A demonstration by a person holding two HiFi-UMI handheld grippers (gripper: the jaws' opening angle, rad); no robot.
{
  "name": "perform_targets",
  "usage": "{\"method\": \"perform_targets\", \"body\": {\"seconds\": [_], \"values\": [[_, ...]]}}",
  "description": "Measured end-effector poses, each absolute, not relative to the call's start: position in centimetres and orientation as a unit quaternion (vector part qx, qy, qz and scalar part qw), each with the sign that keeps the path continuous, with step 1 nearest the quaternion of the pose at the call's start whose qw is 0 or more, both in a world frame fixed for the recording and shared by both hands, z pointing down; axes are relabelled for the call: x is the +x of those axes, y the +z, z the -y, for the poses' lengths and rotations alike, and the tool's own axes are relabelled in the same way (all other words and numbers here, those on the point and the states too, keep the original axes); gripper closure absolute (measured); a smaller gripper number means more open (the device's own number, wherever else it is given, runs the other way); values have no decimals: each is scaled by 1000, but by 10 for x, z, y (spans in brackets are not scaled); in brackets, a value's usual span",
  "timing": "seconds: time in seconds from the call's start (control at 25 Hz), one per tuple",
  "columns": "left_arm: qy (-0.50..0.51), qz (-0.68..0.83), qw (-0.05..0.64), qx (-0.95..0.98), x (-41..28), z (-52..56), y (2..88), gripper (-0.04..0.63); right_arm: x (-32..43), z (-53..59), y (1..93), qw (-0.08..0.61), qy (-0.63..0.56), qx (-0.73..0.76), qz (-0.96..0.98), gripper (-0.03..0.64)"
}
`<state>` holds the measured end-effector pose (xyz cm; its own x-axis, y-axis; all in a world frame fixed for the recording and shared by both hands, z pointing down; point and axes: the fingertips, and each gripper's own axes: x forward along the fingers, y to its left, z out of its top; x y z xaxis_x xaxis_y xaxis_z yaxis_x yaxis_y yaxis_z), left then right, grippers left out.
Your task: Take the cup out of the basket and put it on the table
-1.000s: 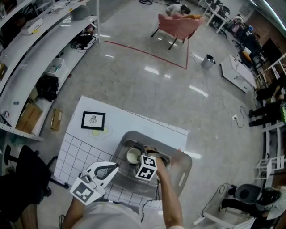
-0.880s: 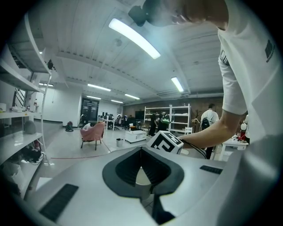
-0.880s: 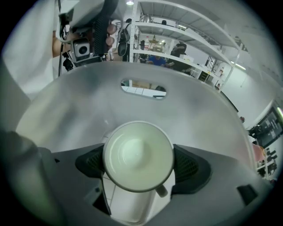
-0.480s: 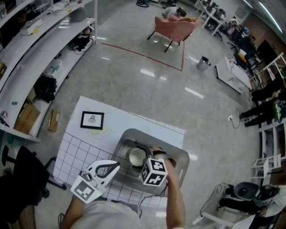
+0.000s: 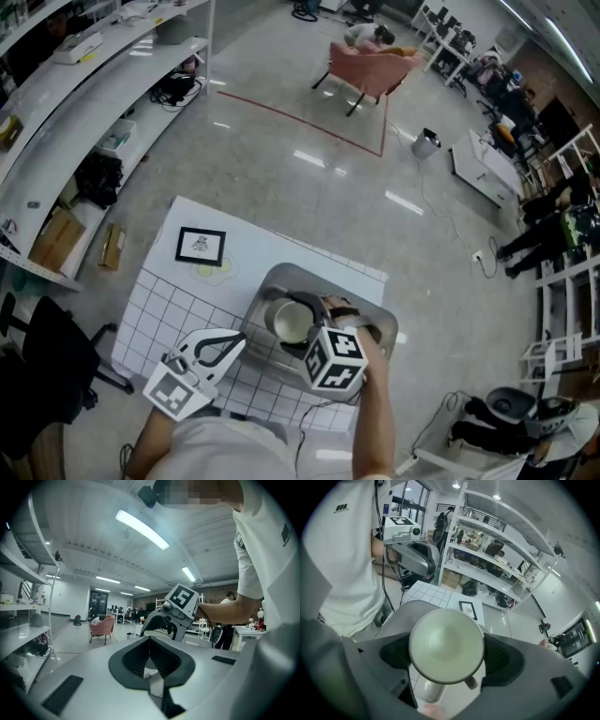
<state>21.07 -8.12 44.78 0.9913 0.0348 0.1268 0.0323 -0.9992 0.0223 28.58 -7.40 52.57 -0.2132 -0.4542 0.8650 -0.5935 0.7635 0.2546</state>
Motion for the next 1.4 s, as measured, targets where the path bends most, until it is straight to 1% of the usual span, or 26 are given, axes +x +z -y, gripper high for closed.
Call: {"method": "perform_targets", "body": {"seconds": [0.64, 1.4], "values": [[43, 39, 9, 998, 148, 95, 439, 584, 227, 81, 490, 543, 25, 303, 782, 186], [43, 153, 13, 987, 50, 123, 442, 584, 107, 115, 499, 539, -37, 192, 819, 186]]}}
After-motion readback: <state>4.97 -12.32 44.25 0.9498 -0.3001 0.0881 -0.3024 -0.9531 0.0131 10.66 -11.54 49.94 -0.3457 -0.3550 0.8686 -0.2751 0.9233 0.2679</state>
